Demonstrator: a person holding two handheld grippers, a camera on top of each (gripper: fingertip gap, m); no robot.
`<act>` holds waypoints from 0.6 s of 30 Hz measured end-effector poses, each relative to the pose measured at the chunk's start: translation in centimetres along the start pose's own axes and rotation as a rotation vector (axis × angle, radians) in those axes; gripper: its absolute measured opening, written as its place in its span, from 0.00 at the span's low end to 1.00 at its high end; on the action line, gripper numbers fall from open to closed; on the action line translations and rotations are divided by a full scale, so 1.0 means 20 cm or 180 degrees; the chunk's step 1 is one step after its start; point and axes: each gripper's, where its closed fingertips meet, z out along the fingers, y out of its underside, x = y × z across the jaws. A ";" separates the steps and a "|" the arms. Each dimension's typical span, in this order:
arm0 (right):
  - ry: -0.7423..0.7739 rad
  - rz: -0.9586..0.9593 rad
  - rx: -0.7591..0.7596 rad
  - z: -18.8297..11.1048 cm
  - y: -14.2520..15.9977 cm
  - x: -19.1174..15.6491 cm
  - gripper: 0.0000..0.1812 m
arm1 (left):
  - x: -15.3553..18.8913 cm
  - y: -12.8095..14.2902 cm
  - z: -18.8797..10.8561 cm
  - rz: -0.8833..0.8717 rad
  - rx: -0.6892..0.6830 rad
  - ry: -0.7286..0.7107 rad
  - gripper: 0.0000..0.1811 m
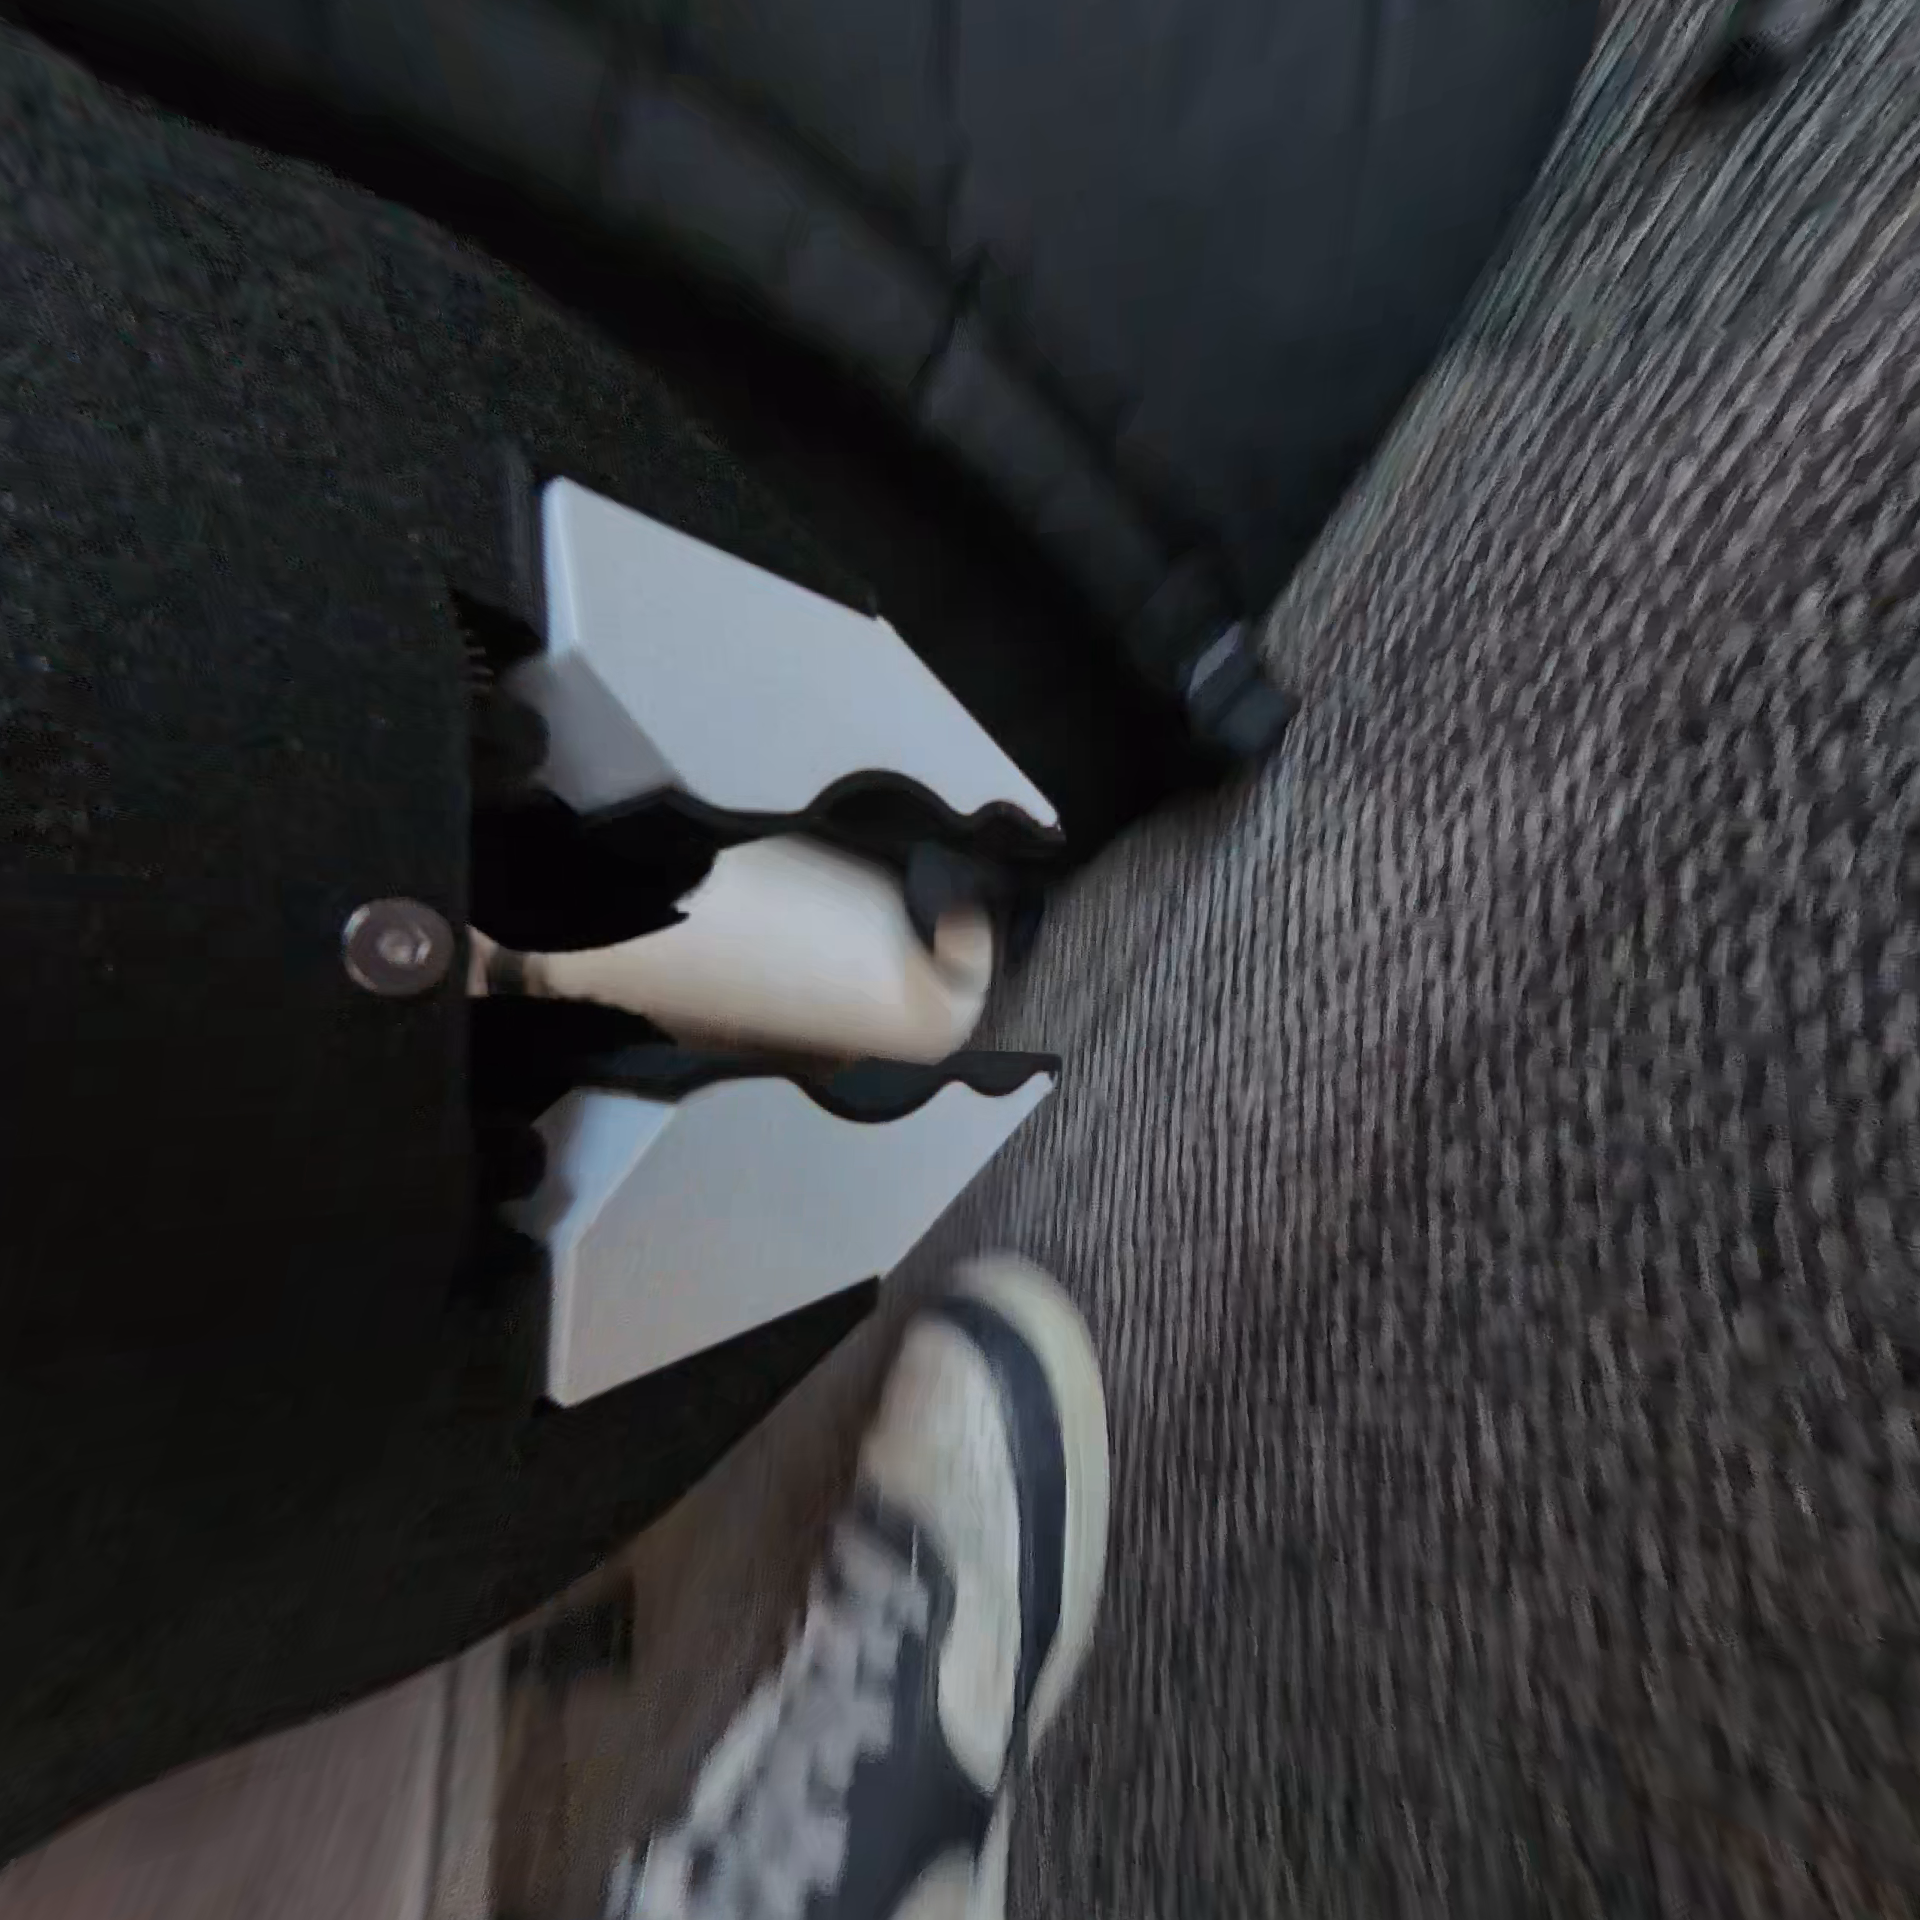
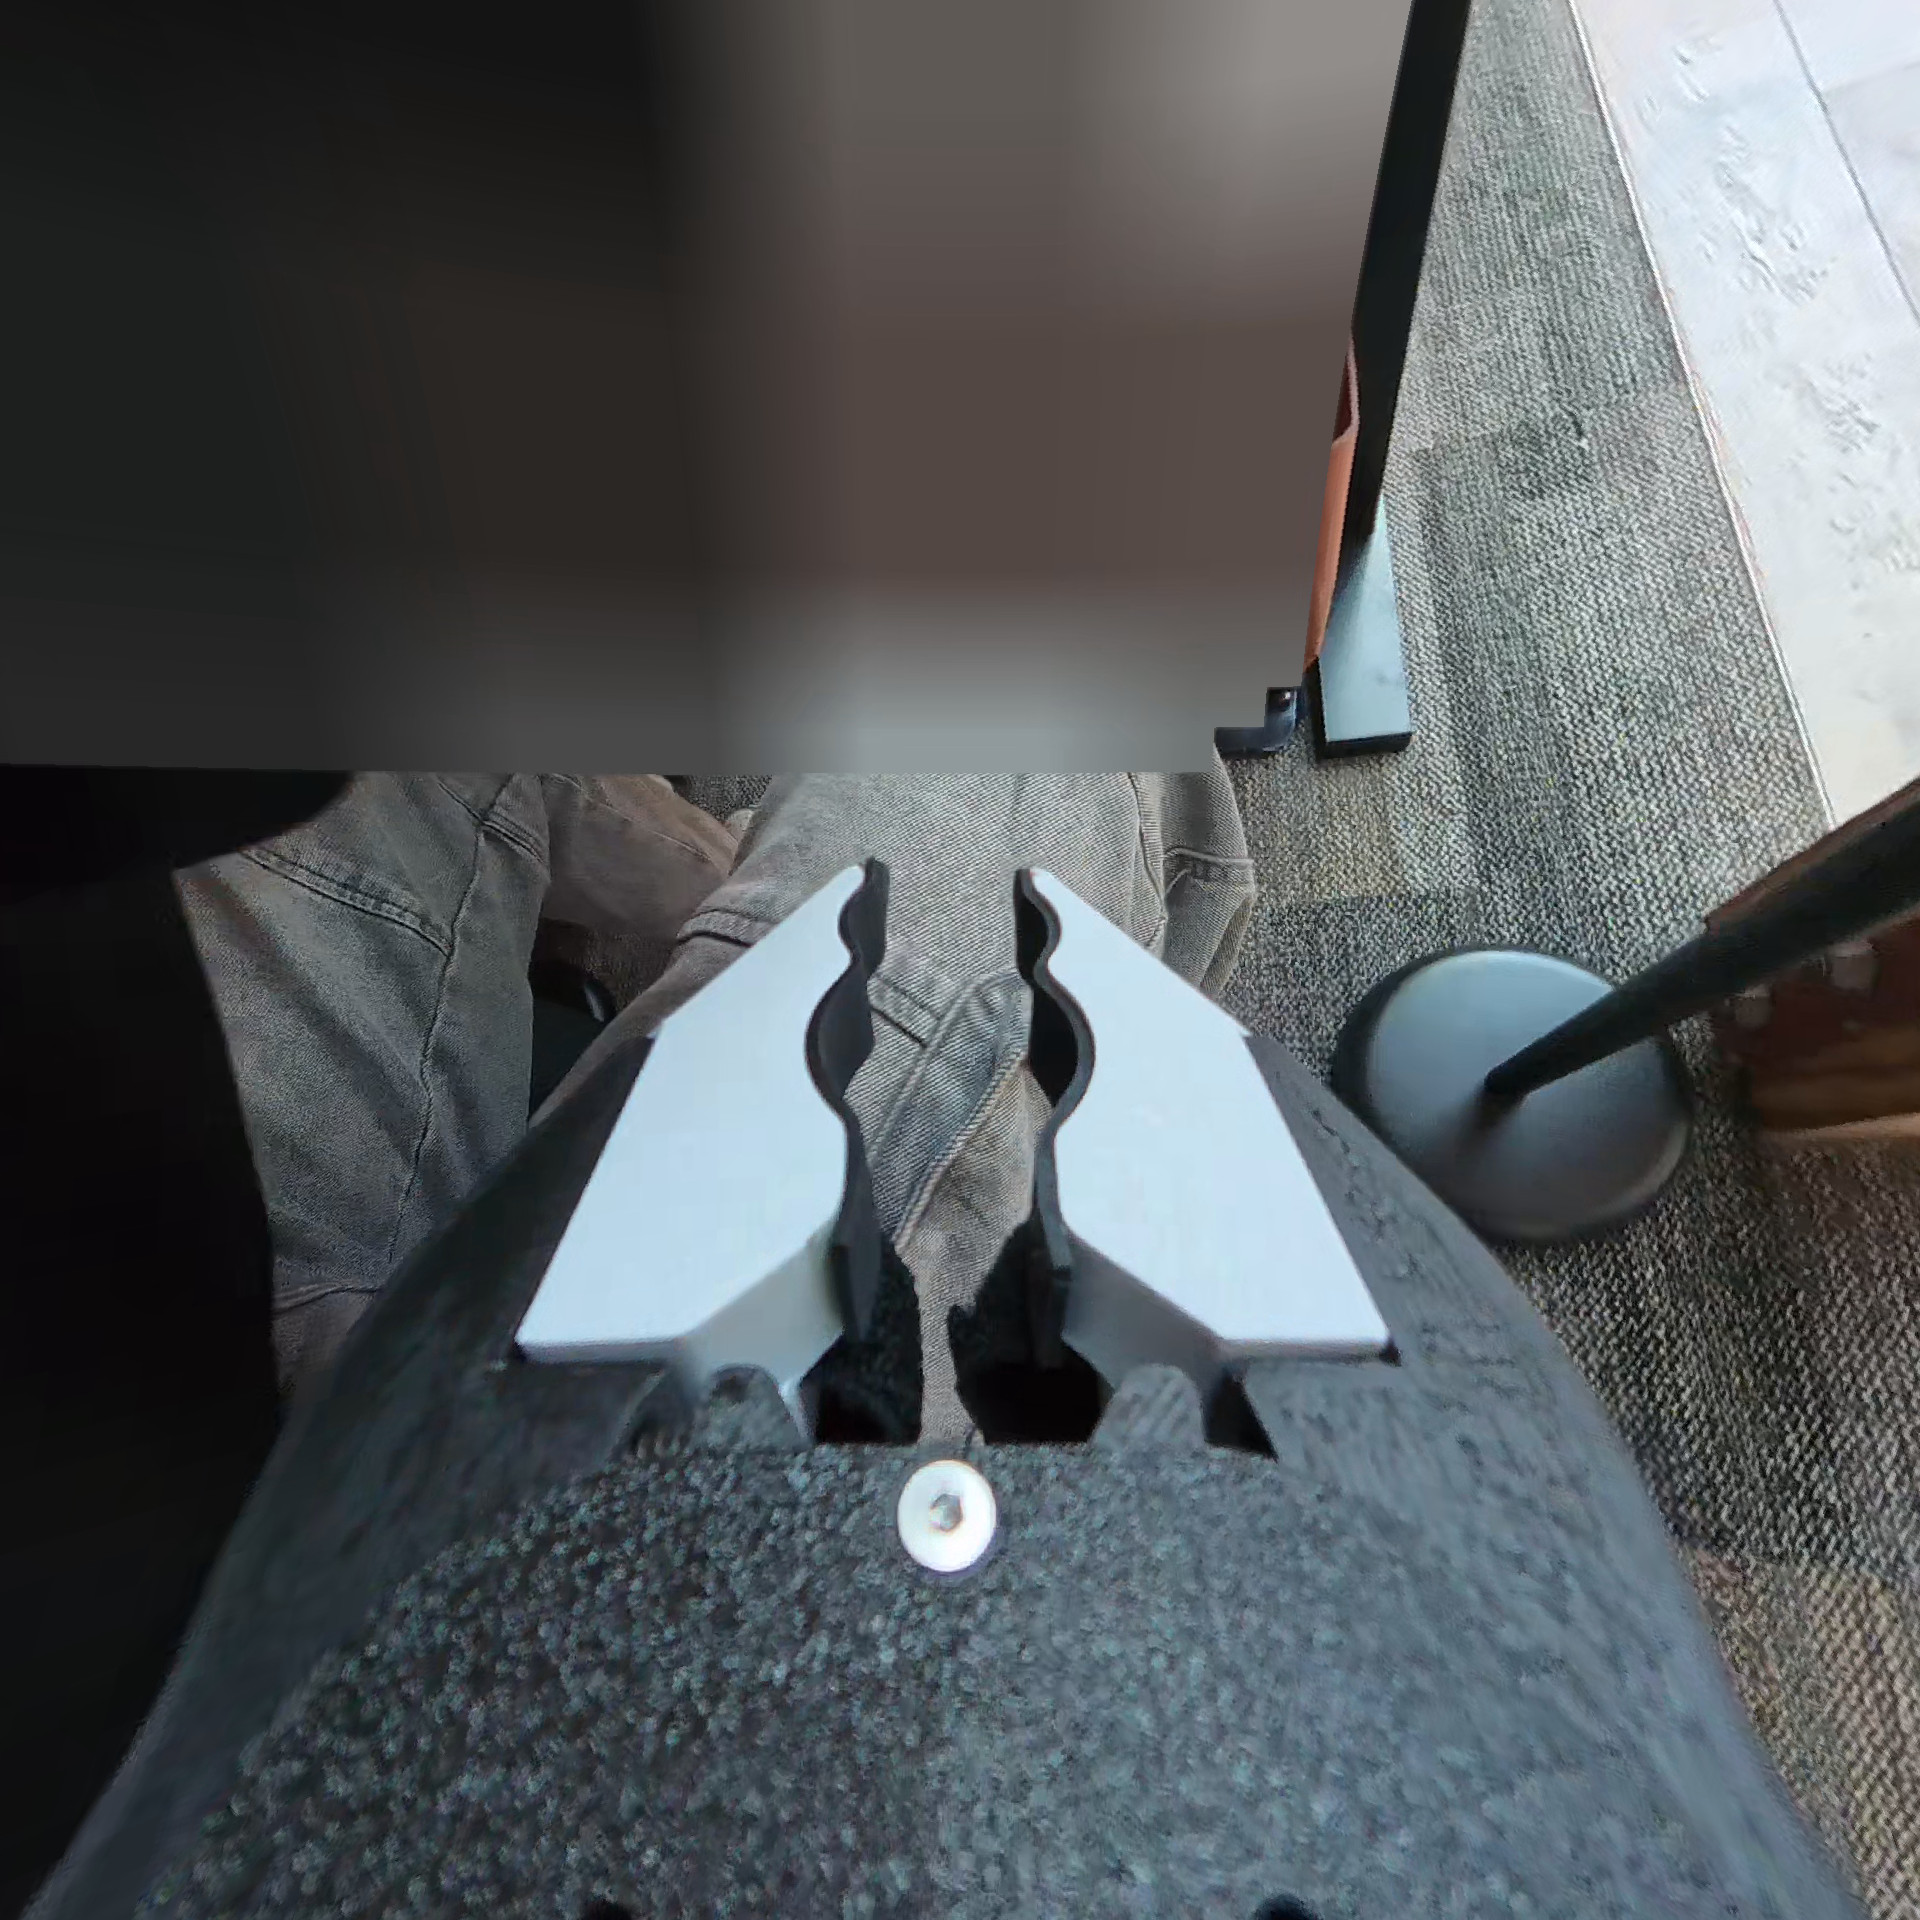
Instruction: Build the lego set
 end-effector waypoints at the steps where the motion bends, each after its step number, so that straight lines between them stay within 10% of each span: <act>1: 0.0017 0.0034 0.0013 -0.01 0.02 0.02 0.13 | -0.13 -0.04 0.03 0.0278 -0.0105 -0.0286 0.22; 8: -0.0025 0.0262 0.0307 -0.03 0.02 0.18 0.15 | -0.89 -0.29 0.11 0.0909 -0.0468 -0.1515 0.25; 18: 0.0479 0.0257 0.0148 -0.01 0.14 0.32 0.13 | -1.24 -0.47 0.47 0.2008 -0.0457 -0.2105 0.31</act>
